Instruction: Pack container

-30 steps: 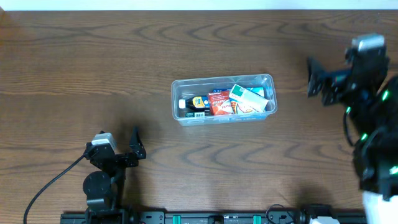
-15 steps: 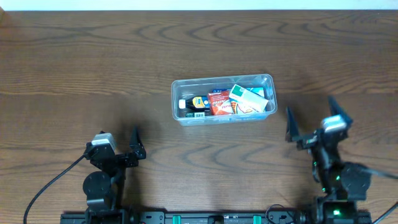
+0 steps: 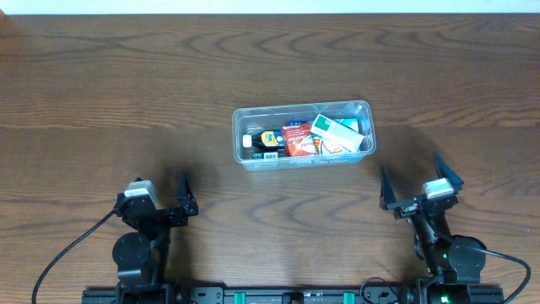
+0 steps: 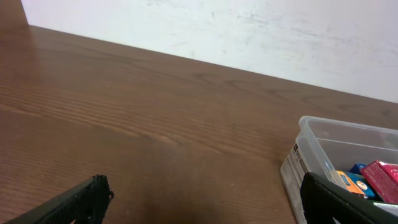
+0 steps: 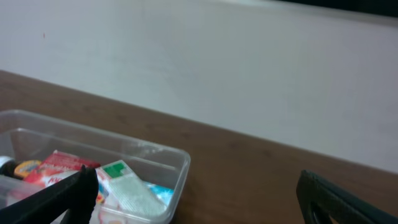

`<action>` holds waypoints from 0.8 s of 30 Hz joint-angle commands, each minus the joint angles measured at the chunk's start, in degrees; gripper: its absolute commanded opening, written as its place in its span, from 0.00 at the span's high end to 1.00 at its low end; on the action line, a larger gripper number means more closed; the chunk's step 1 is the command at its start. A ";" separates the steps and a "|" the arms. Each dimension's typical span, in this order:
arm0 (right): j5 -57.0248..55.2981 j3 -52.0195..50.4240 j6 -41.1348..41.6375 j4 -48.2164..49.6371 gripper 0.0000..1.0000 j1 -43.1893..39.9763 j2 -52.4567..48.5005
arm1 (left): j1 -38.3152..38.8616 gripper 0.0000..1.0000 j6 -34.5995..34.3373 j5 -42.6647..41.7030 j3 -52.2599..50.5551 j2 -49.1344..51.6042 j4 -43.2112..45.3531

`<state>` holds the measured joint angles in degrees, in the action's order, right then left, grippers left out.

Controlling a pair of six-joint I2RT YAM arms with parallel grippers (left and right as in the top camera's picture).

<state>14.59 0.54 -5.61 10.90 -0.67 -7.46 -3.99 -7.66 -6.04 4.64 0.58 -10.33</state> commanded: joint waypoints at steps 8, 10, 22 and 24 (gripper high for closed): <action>-0.96 -0.22 -0.28 -10.93 0.01 0.09 7.17 | -0.22 0.02 0.15 -0.63 -0.81 -0.35 -2.05; -1.05 -0.24 -0.26 -12.81 0.01 0.09 7.17 | -0.22 0.02 0.13 -0.63 -0.81 -0.35 -2.05; -4.92 -0.22 -8.04 -14.36 0.01 0.09 7.15 | -0.22 0.02 0.15 -0.63 -0.81 -0.35 -2.05; -6.03 -0.22 -8.22 -14.43 0.01 0.09 7.15 | -0.22 0.02 0.15 -0.63 -0.81 -0.35 -2.05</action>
<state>11.38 0.43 -10.76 -3.03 -0.67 -0.69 -3.99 -7.66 -6.02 4.64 0.58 -10.33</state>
